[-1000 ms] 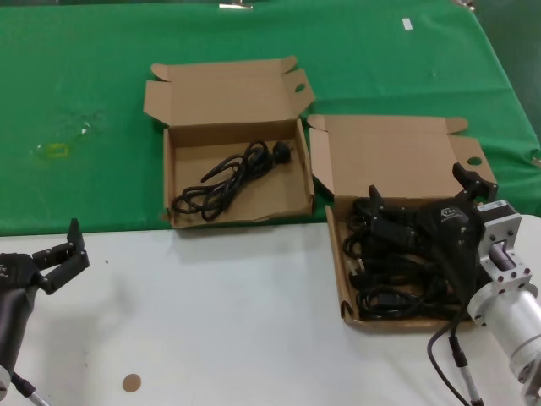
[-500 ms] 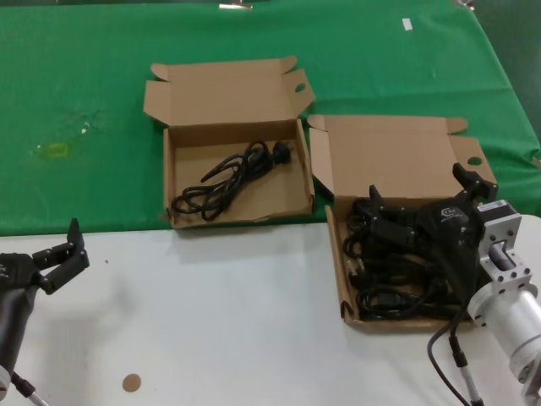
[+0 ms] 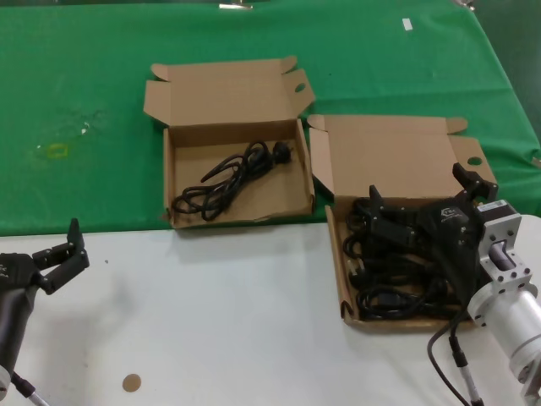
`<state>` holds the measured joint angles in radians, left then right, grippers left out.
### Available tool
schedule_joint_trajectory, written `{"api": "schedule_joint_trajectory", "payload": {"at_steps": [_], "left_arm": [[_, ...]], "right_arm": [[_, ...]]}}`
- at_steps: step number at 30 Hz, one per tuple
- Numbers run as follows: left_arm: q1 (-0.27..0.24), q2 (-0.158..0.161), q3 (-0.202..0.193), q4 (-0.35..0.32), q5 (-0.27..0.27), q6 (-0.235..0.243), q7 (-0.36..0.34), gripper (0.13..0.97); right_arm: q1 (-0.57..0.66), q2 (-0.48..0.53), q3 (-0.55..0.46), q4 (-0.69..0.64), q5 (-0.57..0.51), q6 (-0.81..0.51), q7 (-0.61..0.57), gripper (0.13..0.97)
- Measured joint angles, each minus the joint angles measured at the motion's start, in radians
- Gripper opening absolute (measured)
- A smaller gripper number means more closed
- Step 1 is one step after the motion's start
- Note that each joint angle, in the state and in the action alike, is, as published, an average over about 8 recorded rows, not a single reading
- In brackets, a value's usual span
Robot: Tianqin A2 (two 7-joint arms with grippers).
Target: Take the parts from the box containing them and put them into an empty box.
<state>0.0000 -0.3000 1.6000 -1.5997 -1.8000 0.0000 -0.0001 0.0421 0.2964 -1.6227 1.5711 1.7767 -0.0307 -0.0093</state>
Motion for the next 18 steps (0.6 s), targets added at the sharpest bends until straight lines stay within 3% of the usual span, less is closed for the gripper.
{"api": "schedule_joint_trajectory", "payload": {"at_steps": [18], "left_arm": [[0.000,0.000,0.000,0.000,0.000,0.000,0.000,0.966]], "right_arm": [[0.000,0.000,0.000,0.000,0.000,0.000,0.000,0.966]]}}
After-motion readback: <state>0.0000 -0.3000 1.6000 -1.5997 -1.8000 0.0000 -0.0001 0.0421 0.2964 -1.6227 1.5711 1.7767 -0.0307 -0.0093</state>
